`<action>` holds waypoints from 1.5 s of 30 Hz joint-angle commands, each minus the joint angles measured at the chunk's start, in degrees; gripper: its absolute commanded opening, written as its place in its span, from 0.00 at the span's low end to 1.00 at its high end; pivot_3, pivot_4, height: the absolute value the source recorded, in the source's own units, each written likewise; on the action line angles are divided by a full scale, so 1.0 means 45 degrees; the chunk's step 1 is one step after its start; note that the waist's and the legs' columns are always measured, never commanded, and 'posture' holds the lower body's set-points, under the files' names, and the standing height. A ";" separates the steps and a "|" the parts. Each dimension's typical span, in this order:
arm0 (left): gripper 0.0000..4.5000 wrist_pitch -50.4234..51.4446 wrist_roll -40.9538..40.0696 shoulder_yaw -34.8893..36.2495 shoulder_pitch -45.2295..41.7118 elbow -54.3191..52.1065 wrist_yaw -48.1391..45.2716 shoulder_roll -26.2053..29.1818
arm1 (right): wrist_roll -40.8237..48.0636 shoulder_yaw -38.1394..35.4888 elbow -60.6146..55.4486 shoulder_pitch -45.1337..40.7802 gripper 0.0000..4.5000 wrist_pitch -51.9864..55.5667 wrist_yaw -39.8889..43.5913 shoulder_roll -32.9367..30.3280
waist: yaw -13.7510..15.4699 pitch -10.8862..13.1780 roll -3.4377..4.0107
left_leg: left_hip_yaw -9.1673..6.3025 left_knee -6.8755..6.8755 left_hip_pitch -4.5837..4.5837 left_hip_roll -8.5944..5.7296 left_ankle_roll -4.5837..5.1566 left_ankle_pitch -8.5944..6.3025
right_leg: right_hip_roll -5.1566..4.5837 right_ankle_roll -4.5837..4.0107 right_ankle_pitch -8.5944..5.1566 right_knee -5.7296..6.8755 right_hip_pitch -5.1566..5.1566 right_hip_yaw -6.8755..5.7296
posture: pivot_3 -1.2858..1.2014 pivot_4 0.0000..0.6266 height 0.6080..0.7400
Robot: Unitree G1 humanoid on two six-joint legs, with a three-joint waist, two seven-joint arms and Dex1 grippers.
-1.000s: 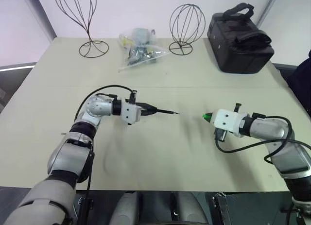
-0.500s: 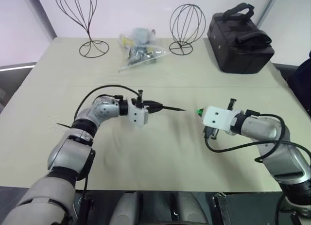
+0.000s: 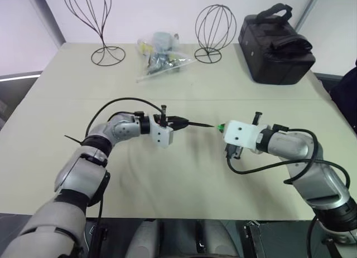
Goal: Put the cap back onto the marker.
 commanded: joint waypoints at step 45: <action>0.00 -0.0753 -0.0001 -0.0432 -0.0344 0.0044 0.1192 0.0260 | 0.0358 -0.0310 -0.0333 -0.0312 0.06 -0.0245 -0.0071 -0.0274 | -0.0006 0.0000 0.0000 | 0.0001 0.0000 0.0000 0.0000 -0.0002 0.0001 | 0.0001 0.0000 0.0000 0.0002 -0.0001 0.0000 | 0.52 0.24 1.00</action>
